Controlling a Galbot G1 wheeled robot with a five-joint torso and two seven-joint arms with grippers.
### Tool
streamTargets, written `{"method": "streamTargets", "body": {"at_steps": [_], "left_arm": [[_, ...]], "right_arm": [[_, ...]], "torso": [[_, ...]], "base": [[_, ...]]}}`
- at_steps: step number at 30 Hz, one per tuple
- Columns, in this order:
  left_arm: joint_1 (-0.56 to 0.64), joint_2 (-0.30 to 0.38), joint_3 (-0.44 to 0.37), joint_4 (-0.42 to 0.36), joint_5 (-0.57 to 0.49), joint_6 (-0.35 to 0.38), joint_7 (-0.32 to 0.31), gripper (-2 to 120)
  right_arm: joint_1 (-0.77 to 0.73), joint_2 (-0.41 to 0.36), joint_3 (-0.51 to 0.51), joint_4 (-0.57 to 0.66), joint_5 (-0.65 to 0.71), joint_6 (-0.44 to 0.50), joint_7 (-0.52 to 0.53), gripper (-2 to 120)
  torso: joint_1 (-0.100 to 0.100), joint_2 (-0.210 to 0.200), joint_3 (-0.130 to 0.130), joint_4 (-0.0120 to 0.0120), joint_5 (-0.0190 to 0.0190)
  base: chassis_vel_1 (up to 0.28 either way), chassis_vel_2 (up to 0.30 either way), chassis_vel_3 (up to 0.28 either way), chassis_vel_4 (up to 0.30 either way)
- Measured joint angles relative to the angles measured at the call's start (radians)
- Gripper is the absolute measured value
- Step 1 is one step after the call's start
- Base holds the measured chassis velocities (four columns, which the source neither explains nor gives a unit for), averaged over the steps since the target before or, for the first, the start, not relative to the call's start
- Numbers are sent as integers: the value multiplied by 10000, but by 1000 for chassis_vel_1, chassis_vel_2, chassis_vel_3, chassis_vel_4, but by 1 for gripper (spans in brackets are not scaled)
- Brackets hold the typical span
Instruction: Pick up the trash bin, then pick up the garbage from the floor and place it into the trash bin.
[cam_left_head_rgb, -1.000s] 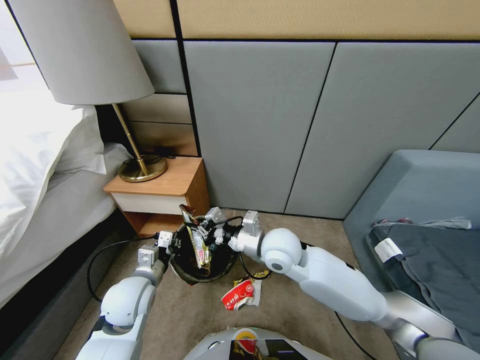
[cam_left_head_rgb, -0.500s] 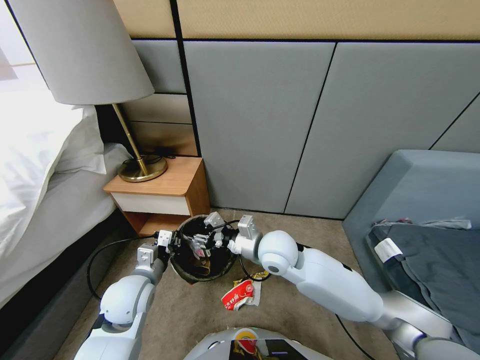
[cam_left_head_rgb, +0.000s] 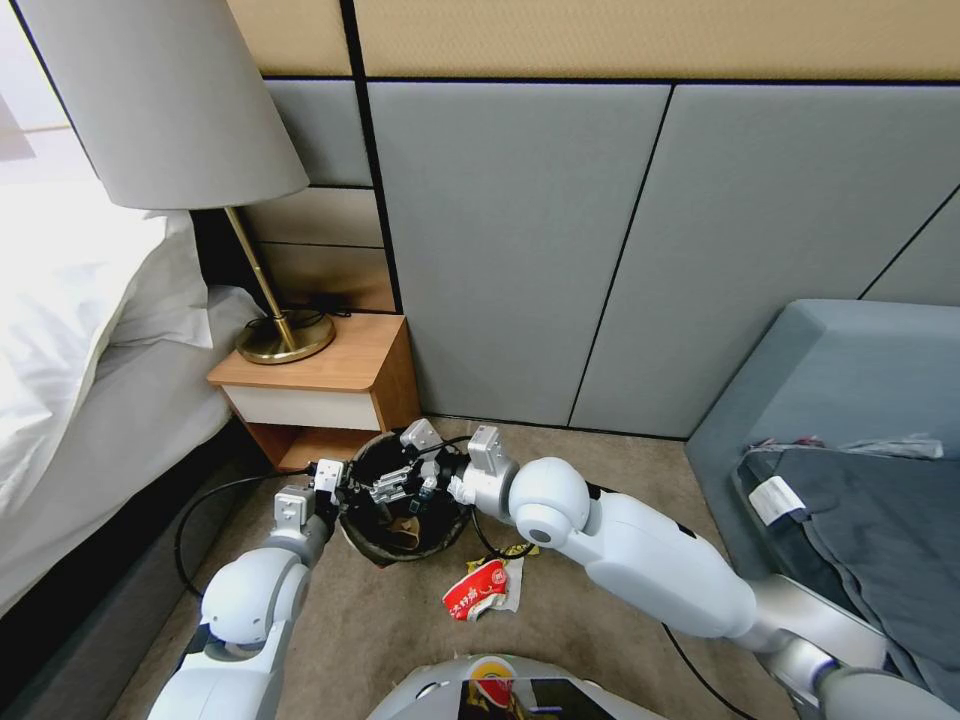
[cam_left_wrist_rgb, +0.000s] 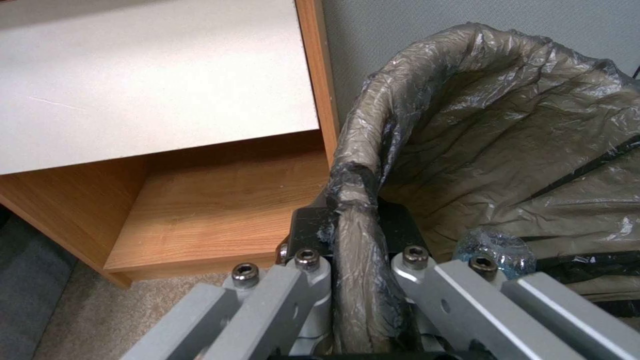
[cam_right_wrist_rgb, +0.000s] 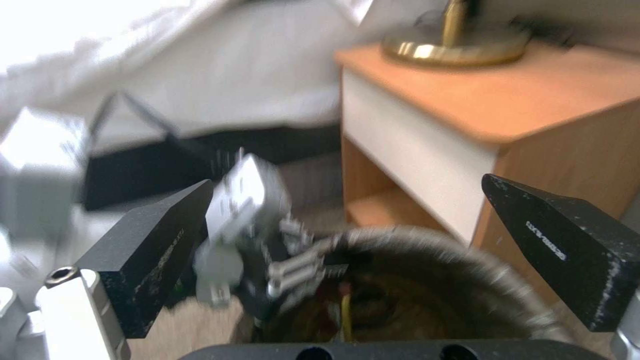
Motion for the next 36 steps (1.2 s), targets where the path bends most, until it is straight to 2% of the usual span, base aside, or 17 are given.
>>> {"method": "streamTargets", "body": {"at_steps": [8, 11, 14, 22, 26, 28, 29, 32, 33, 35, 36], "left_arm": [[-19, -50, -5, 28, 5, -1, -4, 4], [-4, -50, -11, 20, 8, -1, -14, 4], [2, -41, -45, 18, 8, -1, -19, 4], [73, -26, -236, 1, -6, -1, -34, 4], [133, -12, -302, -148, -79, -1, -67, 4], [182, -40, -402, -233, -123, -10, -79, 4], [182, -40, -402, -233, -123, -10, -79, 4], [221, -87, -487, -298, -110, -35, -95, 4], [221, -87, -487, -298, -110, -35, -95, 4], [286, -83, -541, -397, -99, -43, -97, 4], [286, -83, -541, -397, -99, -43, -97, 4]], "right_arm": [[-320, -354, 1277, 690, 710, 268, 202, 100], [-703, -683, 2249, 962, 829, 619, -82, 100], [-882, -888, 2802, 1117, 898, 892, -239, 100], [-1313, -1223, 3546, 1312, 793, 1624, 84, 100], [-2254, -1415, 4263, 1342, 478, 1772, 387, 100], [-3112, -1498, 5020, 1332, 329, 1792, 633, 100], [-3112, -1498, 5020, 1332, 329, 1792, 633, 100], [-4069, -1337, 6074, 1024, -628, 1955, 623, 100], [-4069, -1337, 6074, 1024, -628, 1955, 623, 100], [-5018, -1044, 6988, 800, -2006, 2286, 355, 100], [-5018, -1044, 6988, 800, -2006, 2286, 355, 100]], "torso": [[0, 0, 0, 0, 1], [0, 0, 0, -1, 1], [0, 0, -1, -1, 2], [0, 0, 0, 3, 0], [0, 0, 0, 0, 2], [-1, 0, -1, -3, 2], [-1, 0, -1, -3, 2], [0, 0, 0, 3, 0], [0, 0, 0, 3, 0], [0, 0, 0, 2, 1], [0, 0, 0, 2, 1]], "base": [[0, 0, 0, 0], [0, 0, 0, 0], [0, 0, 0, 0], [0, 0, 0, 0], [0, 0, 0, 0], [0, 0, 0, 0], [0, 0, 0, 0], [0, 0, 0, 0], [0, 0, 0, 0], [0, 0, 0, 0], [0, 0, 0, 0]]}}
